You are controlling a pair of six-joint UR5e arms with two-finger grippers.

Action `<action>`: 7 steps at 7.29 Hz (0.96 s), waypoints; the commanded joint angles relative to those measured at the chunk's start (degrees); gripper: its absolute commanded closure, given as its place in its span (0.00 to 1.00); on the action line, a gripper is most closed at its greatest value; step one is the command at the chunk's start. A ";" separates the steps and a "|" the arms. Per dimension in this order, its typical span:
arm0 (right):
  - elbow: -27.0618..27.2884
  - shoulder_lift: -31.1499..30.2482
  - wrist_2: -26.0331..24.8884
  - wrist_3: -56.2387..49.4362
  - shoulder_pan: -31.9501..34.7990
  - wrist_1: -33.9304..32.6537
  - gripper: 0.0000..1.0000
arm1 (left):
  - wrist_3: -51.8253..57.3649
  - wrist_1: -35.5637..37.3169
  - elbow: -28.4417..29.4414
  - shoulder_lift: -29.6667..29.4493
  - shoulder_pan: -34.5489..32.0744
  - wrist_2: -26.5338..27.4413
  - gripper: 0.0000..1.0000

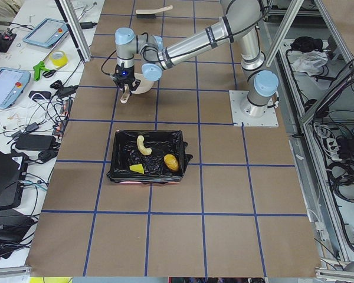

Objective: Sweep and dump trash into bin
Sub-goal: 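Lower the empty dustpan with the left gripper back onto the table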

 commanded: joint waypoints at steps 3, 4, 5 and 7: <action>-0.01 -0.02 0.02 0.00 -0.07 0.00 0.00 | -1.80 0.04 0.94 -2.89 -0.03 -0.12 1.00; 0.07 -0.02 -0.06 -0.09 -0.07 0.00 0.00 | -0.93 0.13 1.12 -3.15 -0.03 -0.03 1.00; 0.08 0.07 -0.06 -0.09 -0.07 0.00 0.00 | -0.83 0.13 1.12 -3.41 -0.03 -0.12 1.00; 0.08 0.07 -0.06 -0.09 0.01 0.09 0.00 | -0.13 0.13 1.30 -3.50 -0.03 0.05 1.00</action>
